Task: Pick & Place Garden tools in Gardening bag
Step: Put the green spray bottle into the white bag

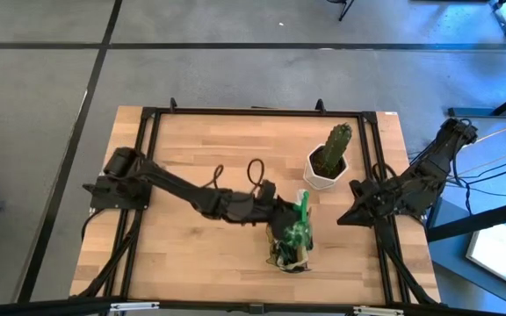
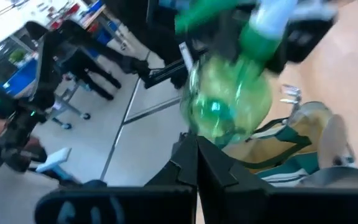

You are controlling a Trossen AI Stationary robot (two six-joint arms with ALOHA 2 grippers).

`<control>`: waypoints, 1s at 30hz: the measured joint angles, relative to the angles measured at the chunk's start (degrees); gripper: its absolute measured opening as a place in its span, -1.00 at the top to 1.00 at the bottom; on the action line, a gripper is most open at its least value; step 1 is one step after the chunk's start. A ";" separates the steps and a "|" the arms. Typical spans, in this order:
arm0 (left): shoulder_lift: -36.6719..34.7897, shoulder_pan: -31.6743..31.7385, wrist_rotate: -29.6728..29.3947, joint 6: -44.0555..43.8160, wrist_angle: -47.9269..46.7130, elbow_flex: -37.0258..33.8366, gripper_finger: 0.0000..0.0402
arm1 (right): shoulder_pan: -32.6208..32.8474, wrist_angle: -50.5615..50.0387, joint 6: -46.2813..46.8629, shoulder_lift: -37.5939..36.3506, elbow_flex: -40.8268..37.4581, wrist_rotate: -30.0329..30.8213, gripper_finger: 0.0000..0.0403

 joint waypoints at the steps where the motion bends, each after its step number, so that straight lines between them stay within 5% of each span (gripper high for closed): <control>1: 0.36 -0.64 -1.69 -0.02 -0.31 -0.09 0.27 | 0.00 -0.15 0.09 -0.04 0.00 0.84 1.00; 9: 1.08 -2.97 -8.36 0.56 2.54 0.02 0.27 | -0.93 -0.30 1.04 0.07 0.00 1.99 0.88; 16: 1.26 -3.10 -5.84 2.09 4.14 0.02 0.27 | -1.68 -0.27 4.44 0.07 0.00 2.02 0.31; 22: 2.20 -1.23 8.85 4.16 14.11 0.06 0.27 | -3.37 4.87 5.87 0.10 0.00 -4.08 -0.11; 25: 4.14 -0.02 18.90 2.35 23.82 0.04 0.27 | -4.18 12.43 0.13 0.10 0.00 -10.15 -0.16; 30: 8.30 1.68 31.56 -7.97 36.94 0.04 0.27 | -4.65 19.41 -7.54 -0.42 0.04 -10.87 -0.10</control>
